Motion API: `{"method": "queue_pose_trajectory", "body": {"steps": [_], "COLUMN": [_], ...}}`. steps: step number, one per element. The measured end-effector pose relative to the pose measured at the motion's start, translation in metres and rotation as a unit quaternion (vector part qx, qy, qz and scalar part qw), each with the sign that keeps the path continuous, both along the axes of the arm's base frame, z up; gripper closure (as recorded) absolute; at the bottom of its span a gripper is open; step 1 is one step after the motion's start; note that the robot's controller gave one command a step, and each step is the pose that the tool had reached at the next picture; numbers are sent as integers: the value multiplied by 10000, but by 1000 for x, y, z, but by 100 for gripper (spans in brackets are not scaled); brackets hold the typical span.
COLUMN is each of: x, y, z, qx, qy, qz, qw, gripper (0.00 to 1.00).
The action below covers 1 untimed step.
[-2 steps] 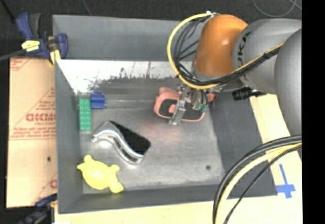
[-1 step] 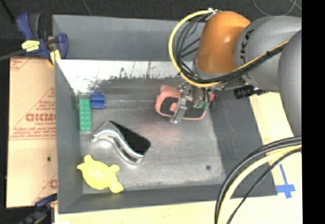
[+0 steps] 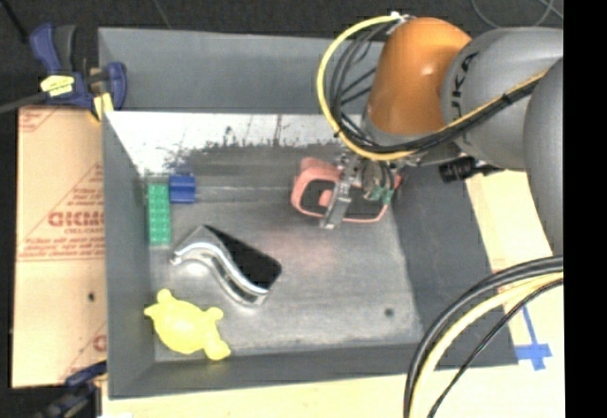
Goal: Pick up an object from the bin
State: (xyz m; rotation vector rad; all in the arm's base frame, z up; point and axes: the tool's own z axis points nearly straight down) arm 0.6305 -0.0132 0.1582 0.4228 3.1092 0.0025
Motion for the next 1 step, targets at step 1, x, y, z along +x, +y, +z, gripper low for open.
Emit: {"method": "queue_pose_trajectory", "body": {"steps": [1], "x": [0], "y": [0], "z": [8], "qx": [1], "qy": [6], "qz": [2], "qw": [10000], "gripper": [100]}}
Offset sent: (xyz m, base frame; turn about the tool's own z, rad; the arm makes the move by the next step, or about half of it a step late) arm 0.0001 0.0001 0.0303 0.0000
